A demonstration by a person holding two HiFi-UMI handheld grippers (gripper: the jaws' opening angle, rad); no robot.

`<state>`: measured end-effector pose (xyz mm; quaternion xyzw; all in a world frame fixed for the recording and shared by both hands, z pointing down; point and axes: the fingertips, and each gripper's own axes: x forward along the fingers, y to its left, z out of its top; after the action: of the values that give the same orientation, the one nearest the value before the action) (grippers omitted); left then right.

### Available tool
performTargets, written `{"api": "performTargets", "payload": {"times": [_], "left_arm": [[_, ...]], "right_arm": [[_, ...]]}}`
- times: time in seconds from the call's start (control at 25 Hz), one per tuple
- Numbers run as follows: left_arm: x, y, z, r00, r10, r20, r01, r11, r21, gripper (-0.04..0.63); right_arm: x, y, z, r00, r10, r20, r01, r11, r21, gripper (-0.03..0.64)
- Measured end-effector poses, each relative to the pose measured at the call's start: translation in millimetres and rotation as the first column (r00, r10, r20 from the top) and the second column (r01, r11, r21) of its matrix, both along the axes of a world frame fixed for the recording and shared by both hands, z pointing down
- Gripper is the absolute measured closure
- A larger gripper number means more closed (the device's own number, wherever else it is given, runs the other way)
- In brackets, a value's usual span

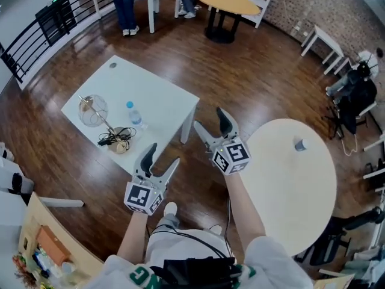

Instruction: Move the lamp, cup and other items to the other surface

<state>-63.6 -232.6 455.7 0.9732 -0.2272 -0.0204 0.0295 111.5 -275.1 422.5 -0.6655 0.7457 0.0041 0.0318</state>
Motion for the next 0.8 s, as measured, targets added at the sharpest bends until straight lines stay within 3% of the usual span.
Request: {"api": "performTargets", "payload": {"times": [0.28, 0.48, 0.8], "left_arm": [[76.4, 66.4, -29.4, 0.984, 0.178, 0.002, -0.178, 0.984, 0.019, 0.262], [118.0, 103.7, -28.5, 0.961, 0.277, 0.000, -0.277, 0.960, 0.048, 0.262], [169.1, 163.6, -29.5, 0.915, 0.402, -0.018, -0.401, 0.915, 0.054, 0.262]], "right_arm": [[72.8, 149.4, -35.5, 0.971, 0.238, 0.014, -0.238, 0.968, 0.075, 0.242], [111.6, 253.6, -35.2, 0.908, 0.419, 0.029, -0.420, 0.905, 0.074, 0.244], [148.3, 378.6, -5.3, 0.803, 0.590, 0.080, -0.595, 0.803, 0.043, 0.256]]}}
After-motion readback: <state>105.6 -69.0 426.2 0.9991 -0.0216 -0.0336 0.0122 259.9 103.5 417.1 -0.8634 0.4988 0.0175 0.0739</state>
